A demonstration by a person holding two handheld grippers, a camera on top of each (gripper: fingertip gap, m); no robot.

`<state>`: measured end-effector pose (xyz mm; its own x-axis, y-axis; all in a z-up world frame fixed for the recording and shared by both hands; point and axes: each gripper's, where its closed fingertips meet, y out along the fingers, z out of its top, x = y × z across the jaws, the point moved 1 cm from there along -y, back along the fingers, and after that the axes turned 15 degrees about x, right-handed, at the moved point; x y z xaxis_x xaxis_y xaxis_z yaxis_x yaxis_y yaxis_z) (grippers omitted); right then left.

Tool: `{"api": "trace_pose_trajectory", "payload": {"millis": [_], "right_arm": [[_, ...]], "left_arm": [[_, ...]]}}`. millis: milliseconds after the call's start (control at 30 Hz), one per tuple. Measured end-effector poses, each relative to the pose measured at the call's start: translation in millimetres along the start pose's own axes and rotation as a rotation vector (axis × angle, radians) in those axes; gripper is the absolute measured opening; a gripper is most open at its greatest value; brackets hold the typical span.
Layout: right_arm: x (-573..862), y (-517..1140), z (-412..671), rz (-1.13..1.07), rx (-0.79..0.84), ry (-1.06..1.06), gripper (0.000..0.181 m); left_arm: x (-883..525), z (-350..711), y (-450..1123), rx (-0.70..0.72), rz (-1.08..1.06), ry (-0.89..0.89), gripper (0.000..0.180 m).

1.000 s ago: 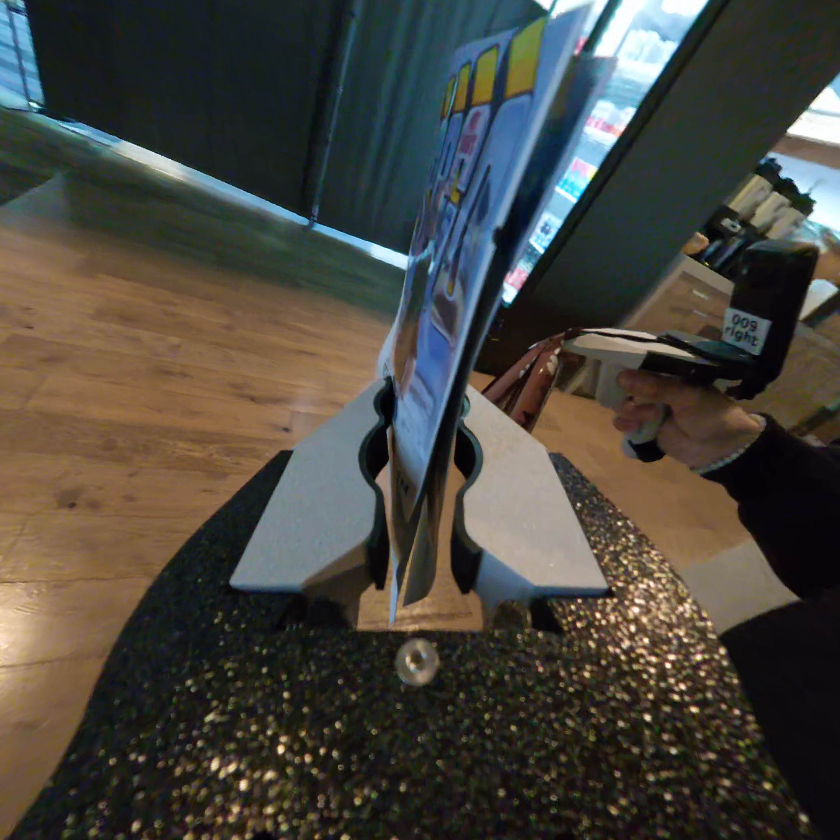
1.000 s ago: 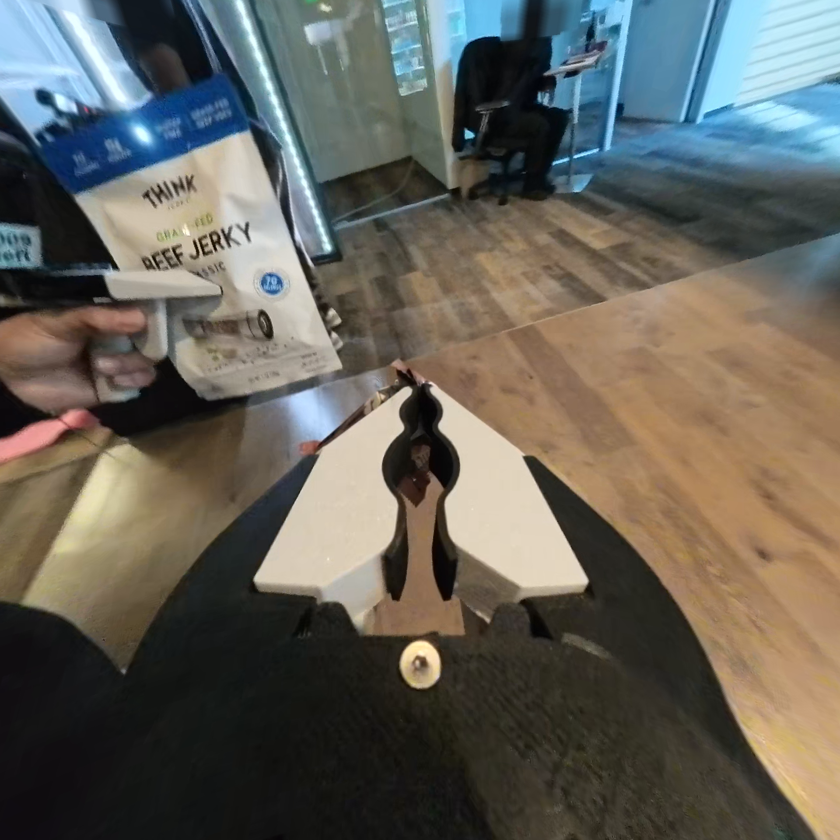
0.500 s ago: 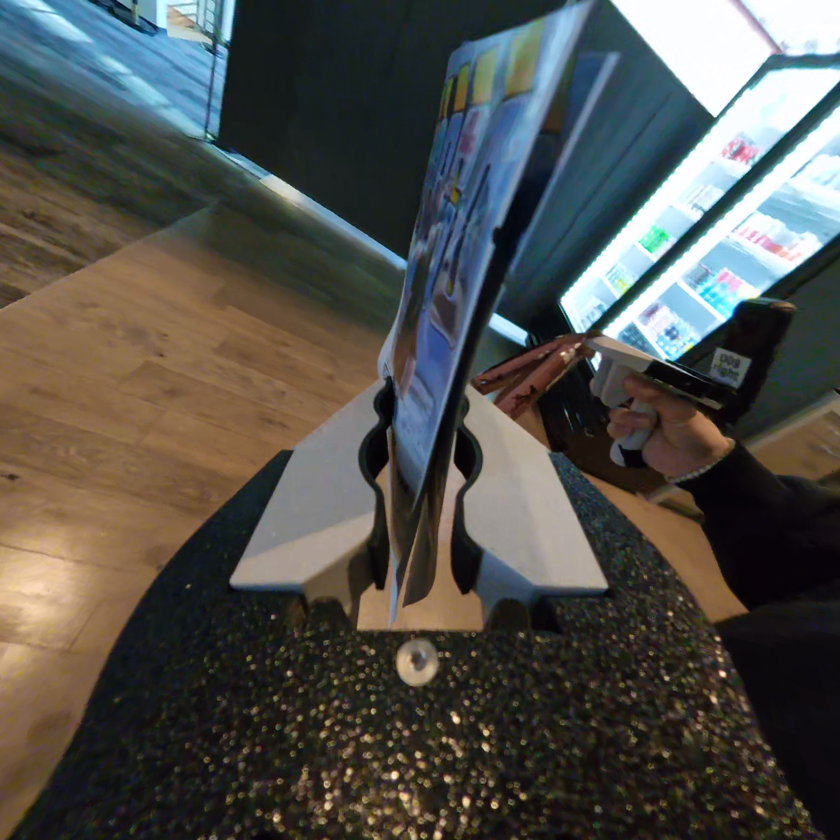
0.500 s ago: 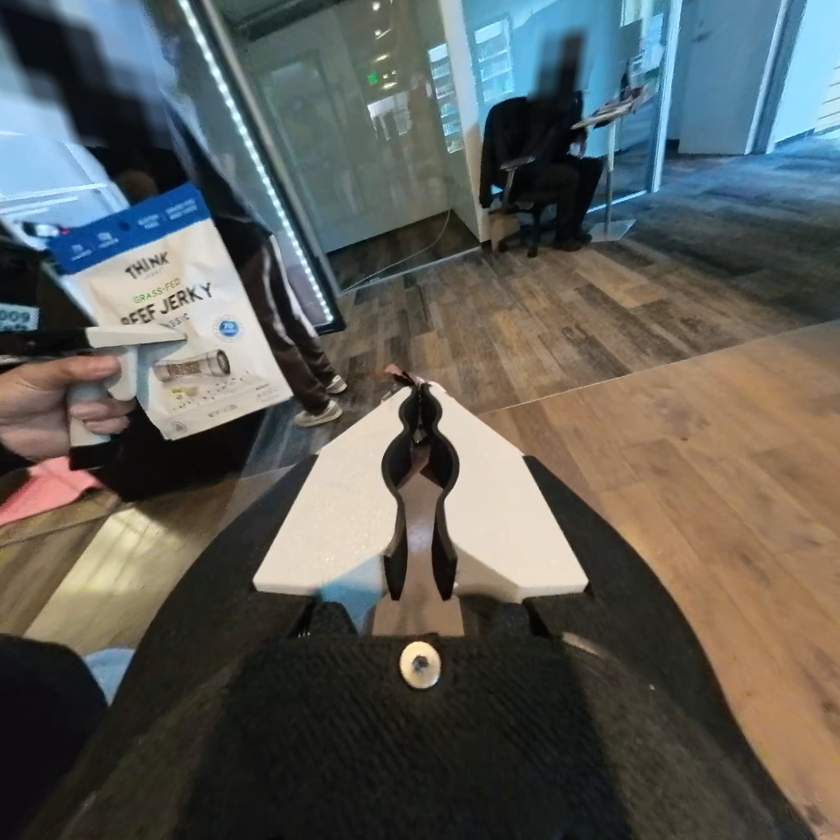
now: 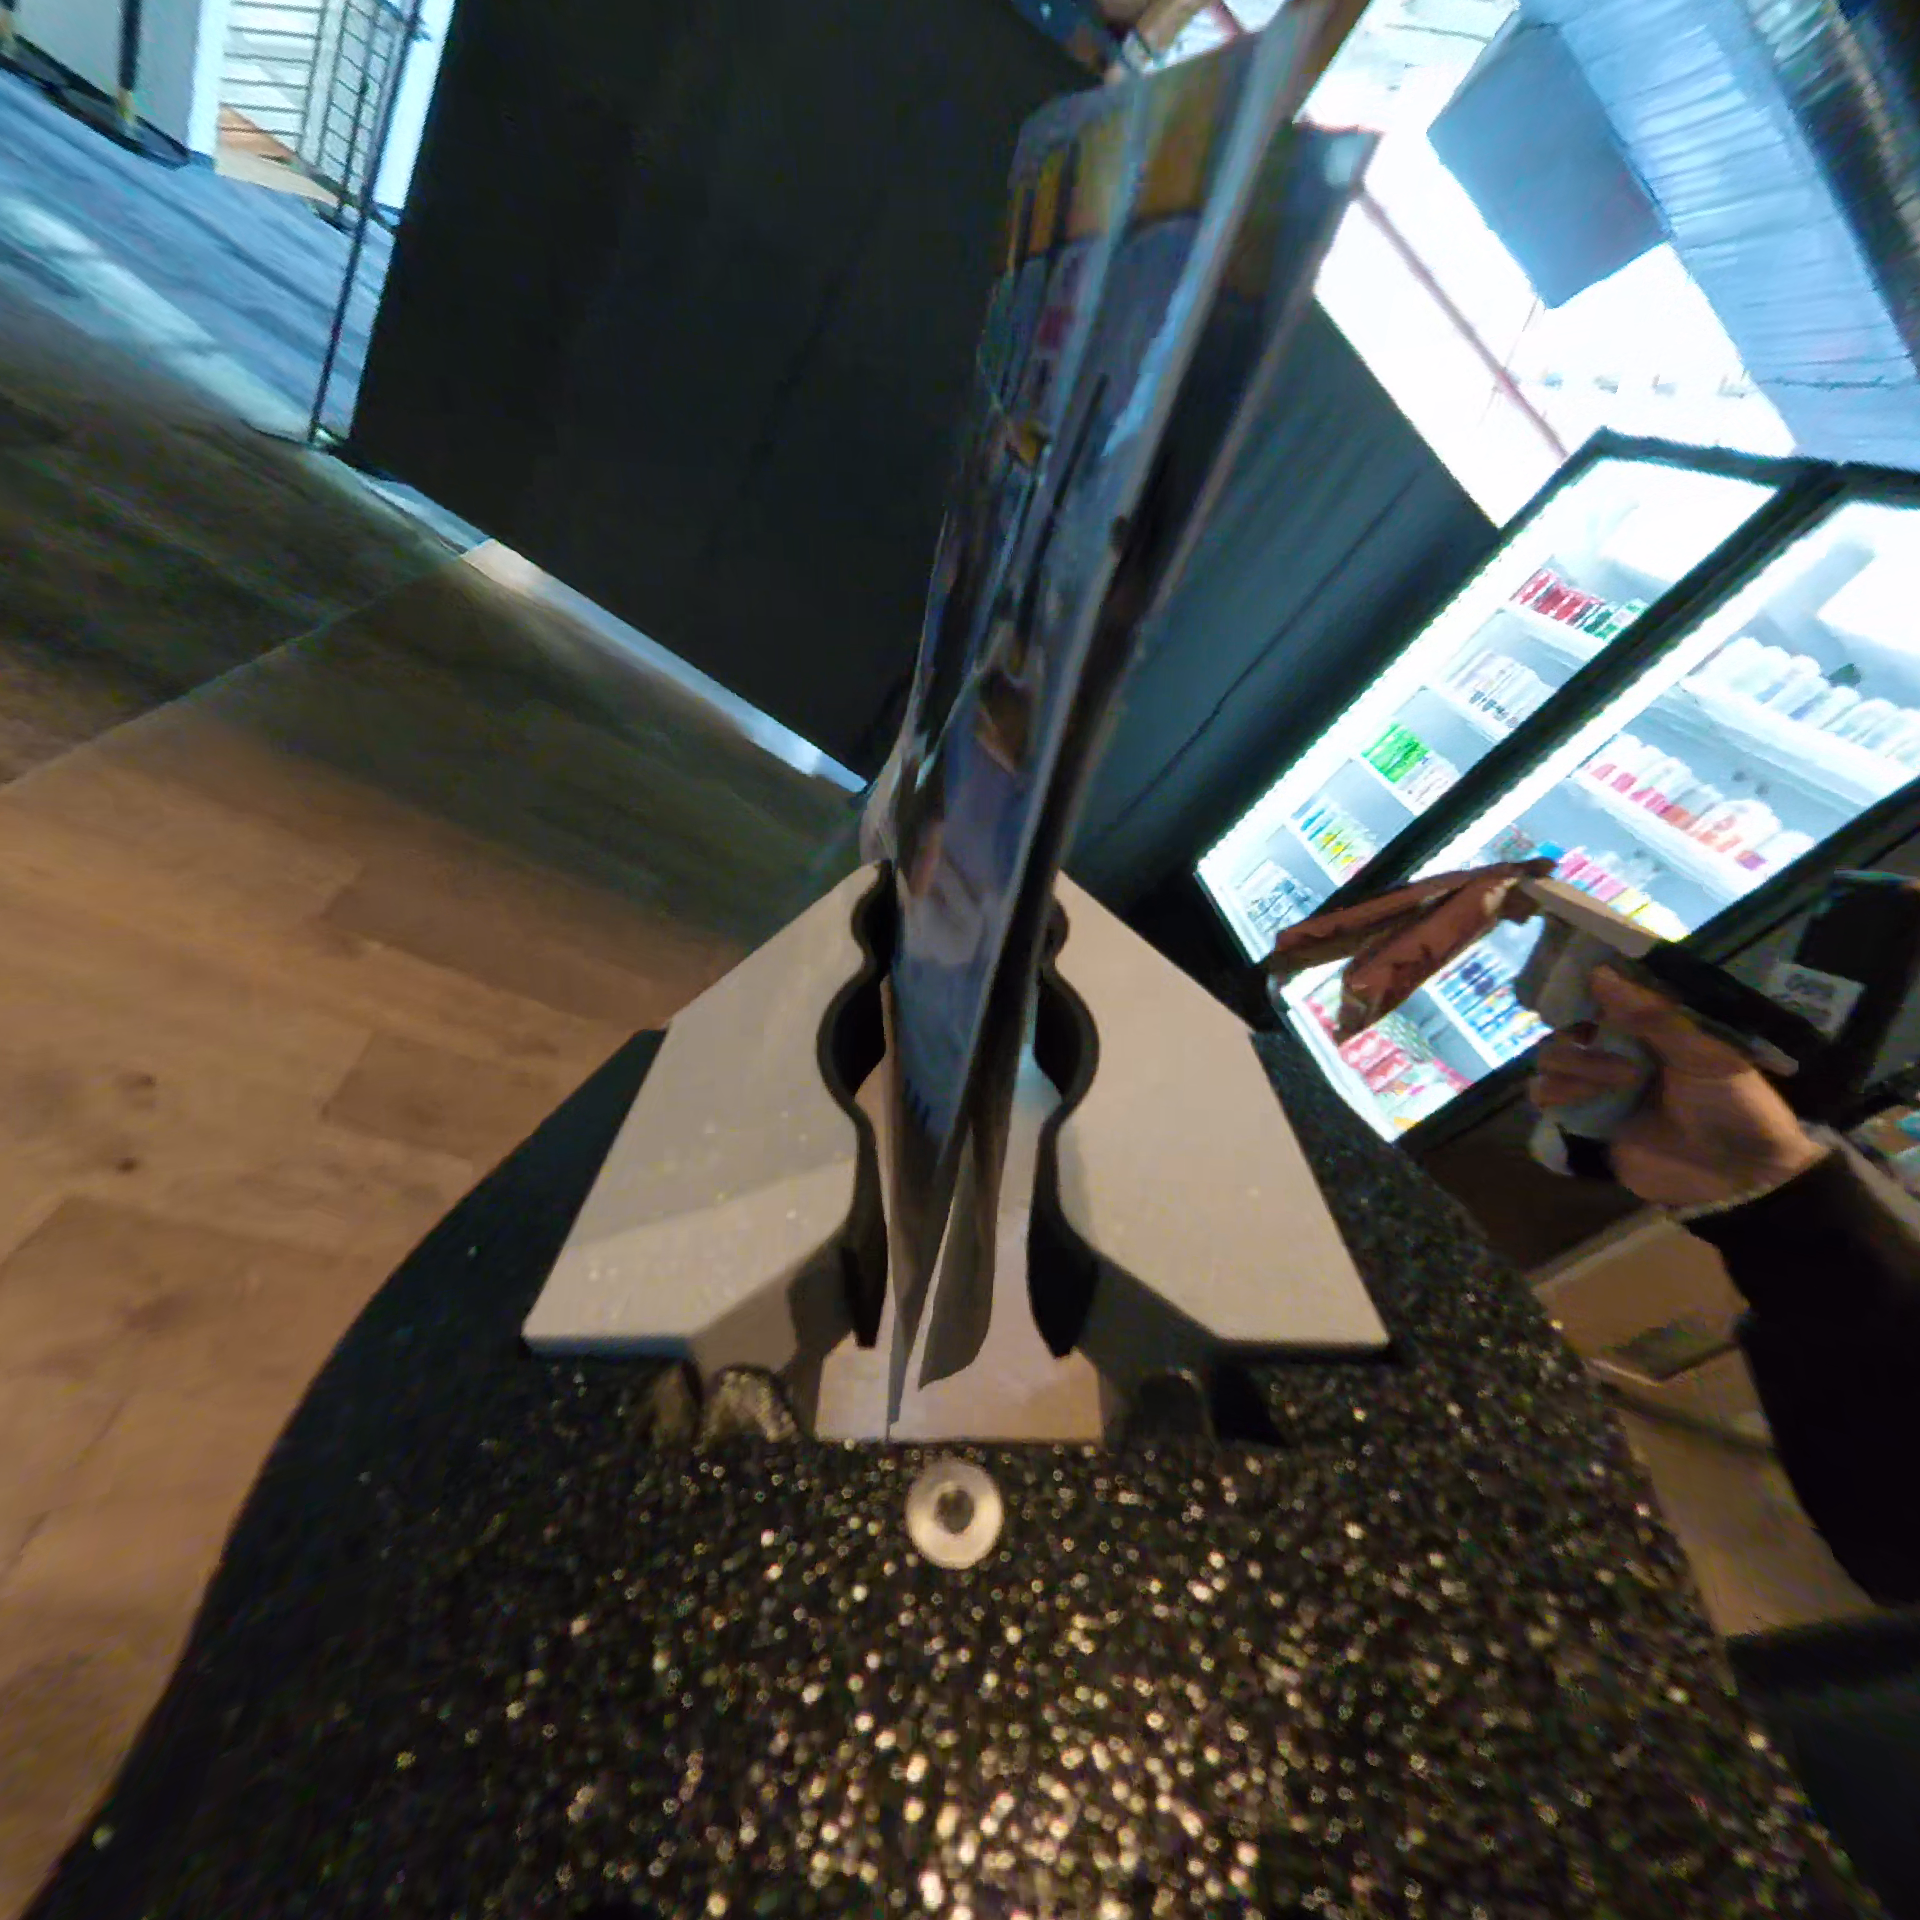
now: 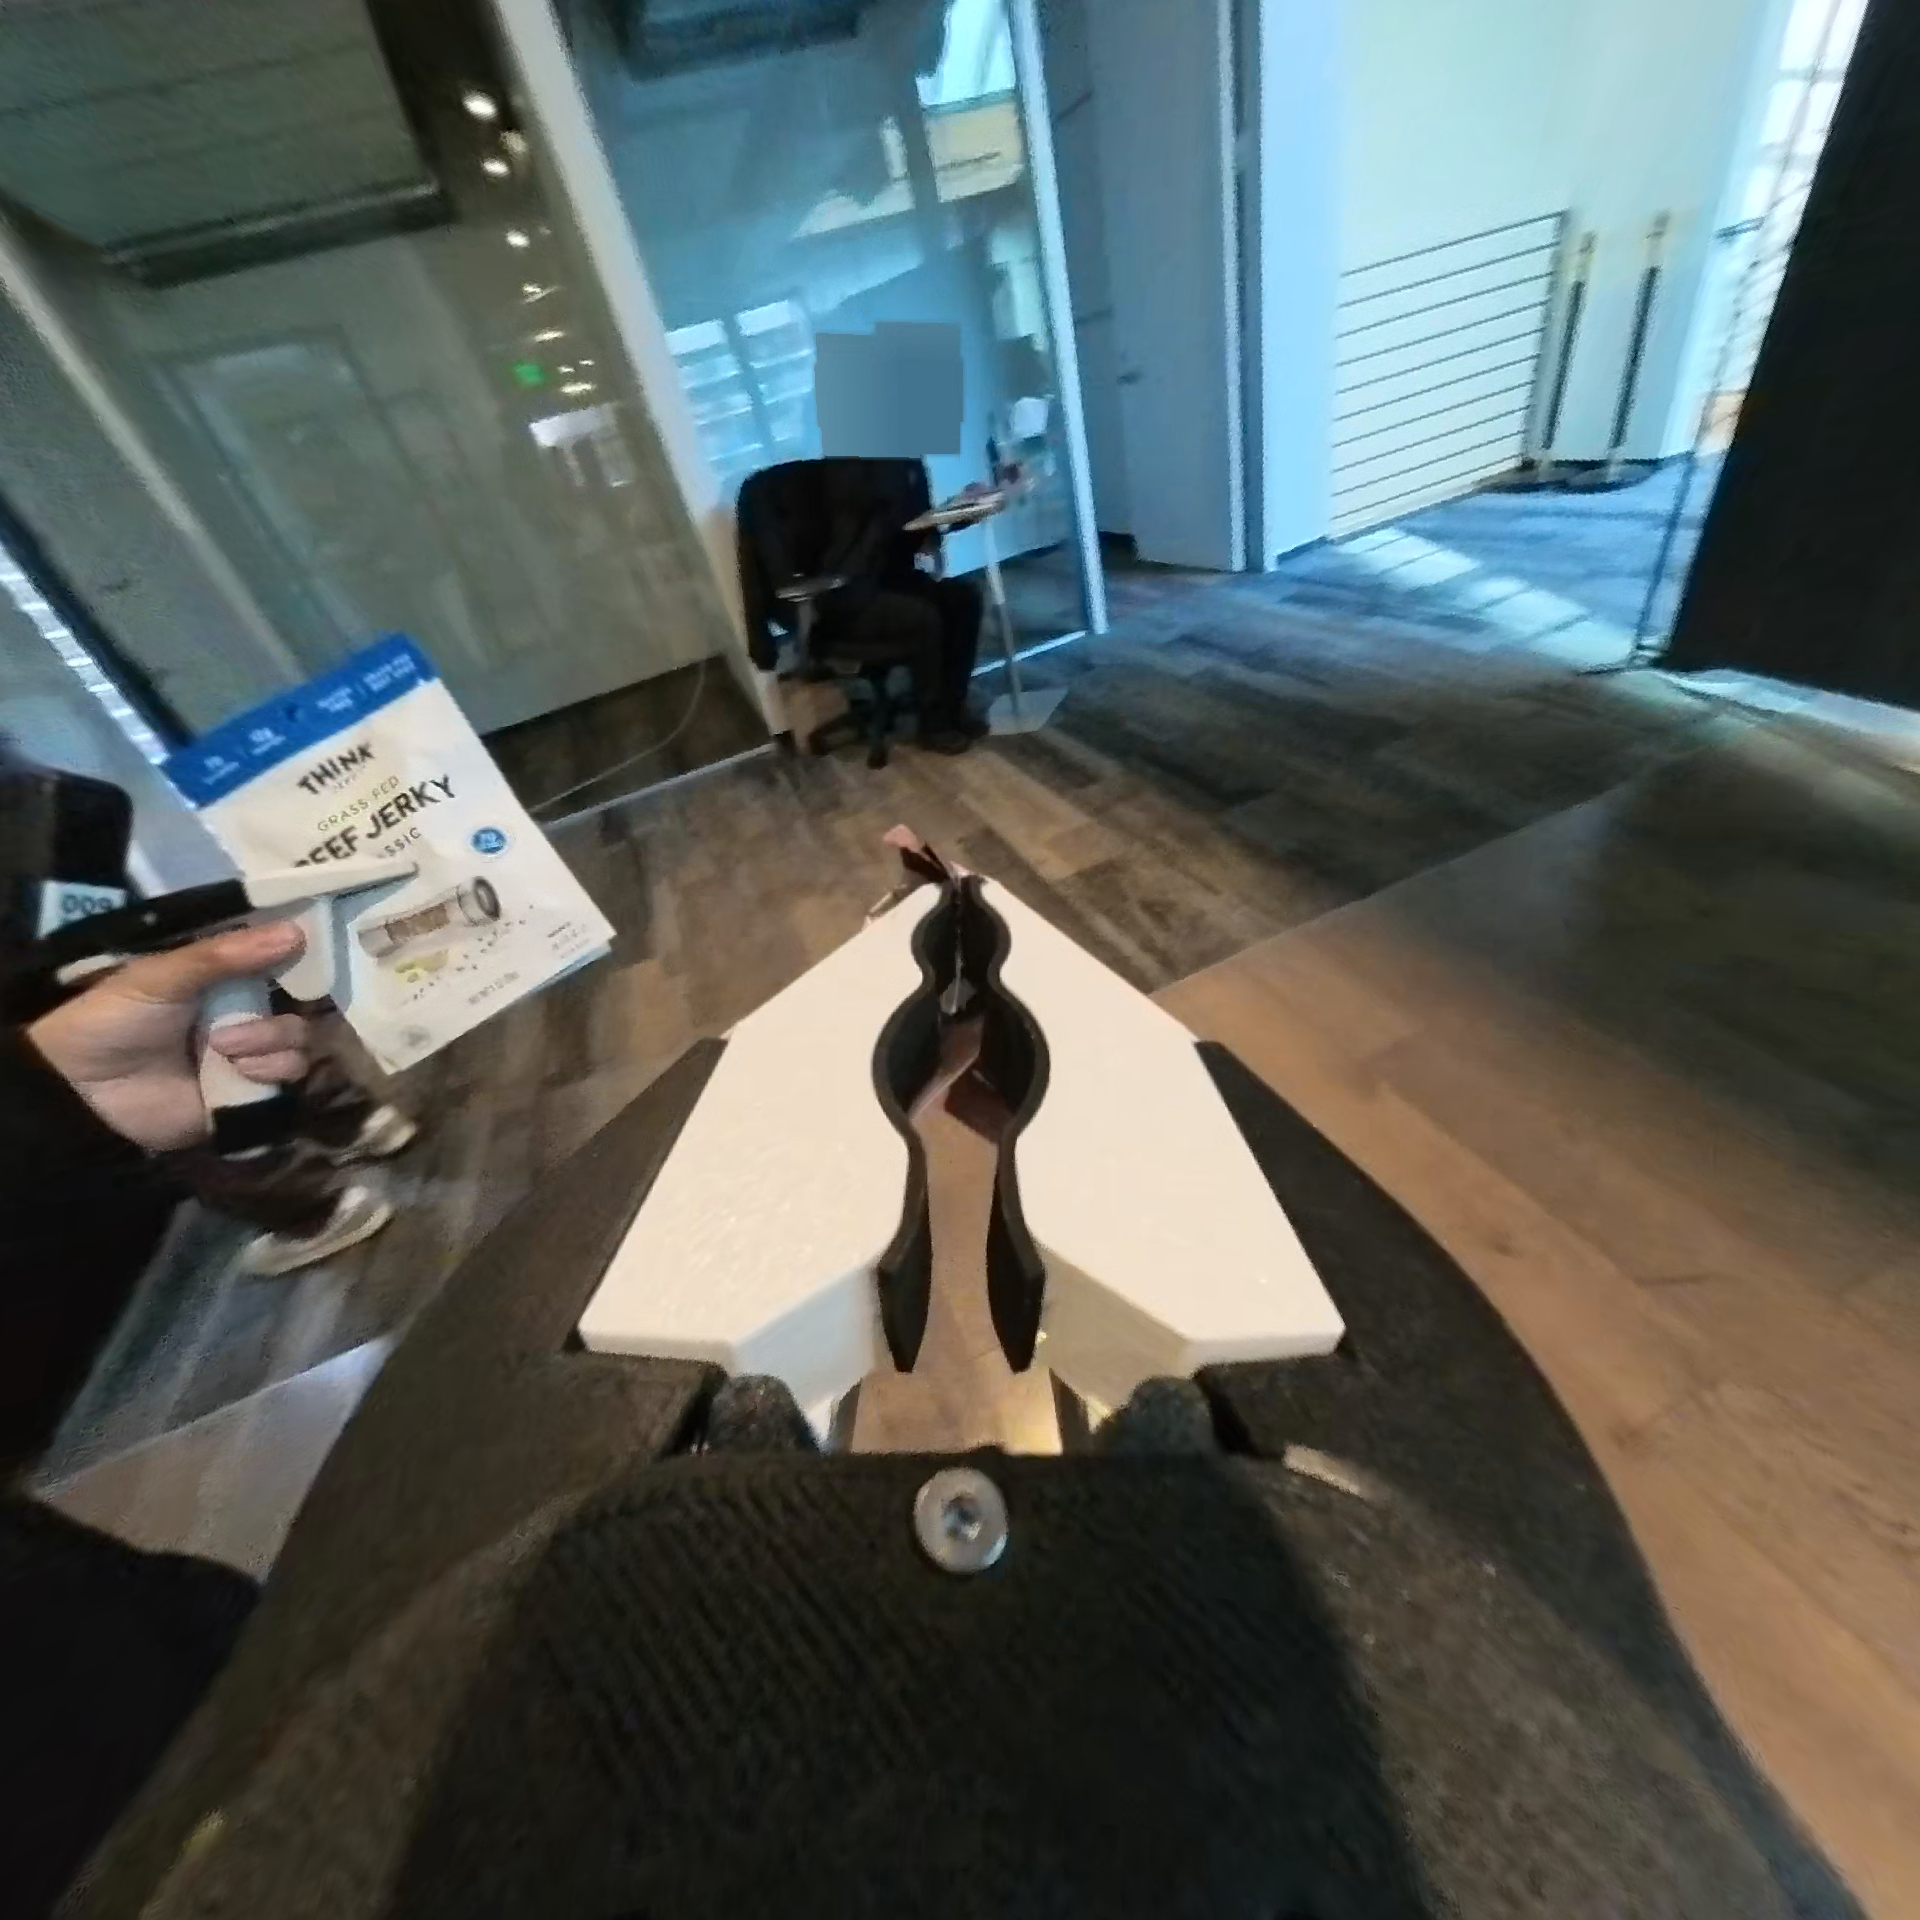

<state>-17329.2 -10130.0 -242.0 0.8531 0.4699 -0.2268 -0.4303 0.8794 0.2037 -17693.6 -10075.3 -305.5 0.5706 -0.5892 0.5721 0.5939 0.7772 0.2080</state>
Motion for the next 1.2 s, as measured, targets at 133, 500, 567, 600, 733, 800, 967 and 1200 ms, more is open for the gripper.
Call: {"api": "trace_pose_trajectory", "payload": {"millis": [133,500,567,600,733,800,967,1200], "right_arm": [[84.7,65.5,19.1,-0.12,0.014,-0.037,0.0],[286.2,245.7,19.1,-0.261,0.071,-0.066,0.0],[324.8,294.6,4.6,-0.247,0.062,-0.056,0.0],[343.2,322.5,-2.6,-0.221,0.058,-0.04,0.0],[410.1,447.6,-23.8,-0.081,0.03,-0.005,0.0],[444.3,519.4,-26.5,-0.014,0.026,0.042,0.0],[514.0,698.3,-21.7,0.137,0.009,0.084,0.0],[619.1,920.1,-18.4,0.226,0.05,0.081,0.0]], "left_arm": [[-47.6,16.5,143.5,-0.086,-0.081,0.131,0.021],[-87.6,16.5,477.4,-0.191,-0.401,0.006,0.021],[-109.8,6.6,527.7,-0.217,-0.418,-0.016,0.021],[-124.3,3.8,554.5,-0.223,-0.41,-0.021,0.021],[-195.6,14.1,656.7,-0.183,-0.319,-0.009,0.021],[-234.2,35.2,703.4,-0.132,-0.247,-0.029,0.021],[-329.6,104.6,794.7,-0.038,-0.117,0.059,0.021],[-489.5,174.9,901.5,0.114,0.032,0.105,0.021]]}}
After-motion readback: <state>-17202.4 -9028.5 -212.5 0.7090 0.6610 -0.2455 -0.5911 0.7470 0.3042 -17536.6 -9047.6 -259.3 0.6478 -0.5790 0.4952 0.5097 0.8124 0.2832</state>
